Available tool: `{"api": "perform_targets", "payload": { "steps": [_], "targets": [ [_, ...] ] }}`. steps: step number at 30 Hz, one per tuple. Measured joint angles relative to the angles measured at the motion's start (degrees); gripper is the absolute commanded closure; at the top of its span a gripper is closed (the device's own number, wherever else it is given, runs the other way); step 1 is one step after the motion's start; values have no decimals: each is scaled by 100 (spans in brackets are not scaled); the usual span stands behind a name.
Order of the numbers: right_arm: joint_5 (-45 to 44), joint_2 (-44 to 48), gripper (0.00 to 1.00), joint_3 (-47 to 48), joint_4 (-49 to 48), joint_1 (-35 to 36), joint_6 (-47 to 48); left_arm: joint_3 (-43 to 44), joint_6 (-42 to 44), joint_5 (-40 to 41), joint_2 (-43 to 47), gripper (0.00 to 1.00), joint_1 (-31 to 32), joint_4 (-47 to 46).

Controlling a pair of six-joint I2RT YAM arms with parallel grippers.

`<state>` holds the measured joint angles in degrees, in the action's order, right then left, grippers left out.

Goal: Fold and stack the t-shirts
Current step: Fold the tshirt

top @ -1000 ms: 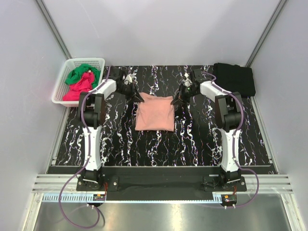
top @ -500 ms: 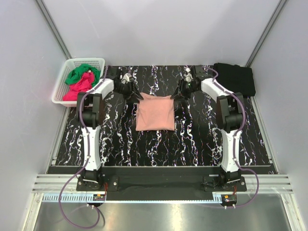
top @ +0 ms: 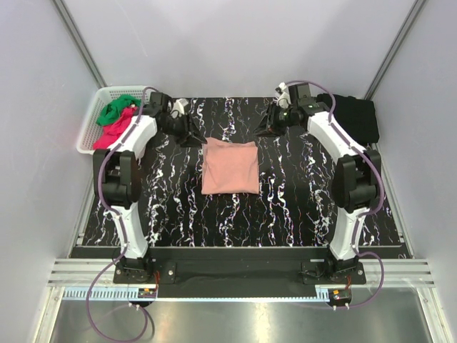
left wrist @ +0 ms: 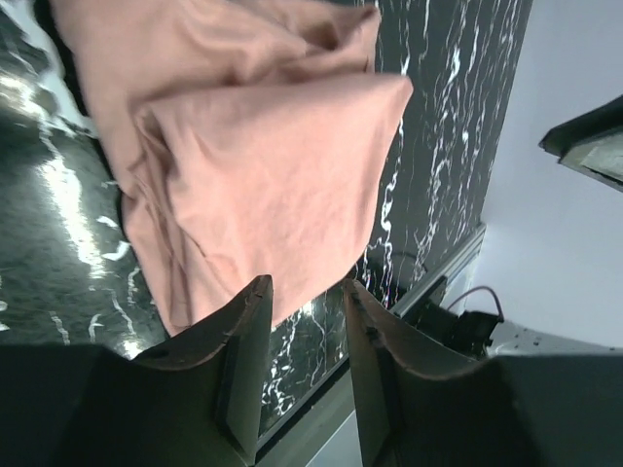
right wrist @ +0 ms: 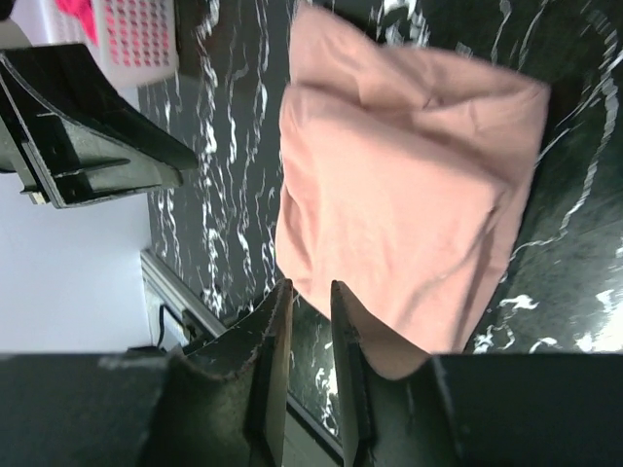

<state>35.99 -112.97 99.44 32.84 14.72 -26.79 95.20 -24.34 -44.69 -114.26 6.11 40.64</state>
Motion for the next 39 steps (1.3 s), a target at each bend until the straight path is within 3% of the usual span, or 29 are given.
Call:
{"api": "perform_targets", "payload": {
  "steps": [9, 17, 27, 33, 35, 37, 39],
  "targets": [
    [13, -306, 72, -498, 0, 420, -11, -520, 216, -24, -31, 63, 723, 31],
    [-13, -546, 74, -979, -61, 420, -57, -673, 382, 15, -245, 65, 785, 22],
    [61, -1196, 75, -542, -221, 420, -151, -673, 487, 144, -505, 68, 776, 22],
    [149, -1279, 73, -22, -107, 437, -149, -708, 514, 400, -509, 64, 756, 4],
    [107, -1279, 75, 223, 52, 476, -96, -844, 509, 737, -442, 69, 741, 7],
    [101, -1281, 81, 496, 243, 540, -15, -1001, 468, 1156, -332, 86, 726, 55],
    [105, -1303, 83, 776, 417, 627, 24, -1102, 415, 1510, -227, 87, 719, 118]
  ]
}}
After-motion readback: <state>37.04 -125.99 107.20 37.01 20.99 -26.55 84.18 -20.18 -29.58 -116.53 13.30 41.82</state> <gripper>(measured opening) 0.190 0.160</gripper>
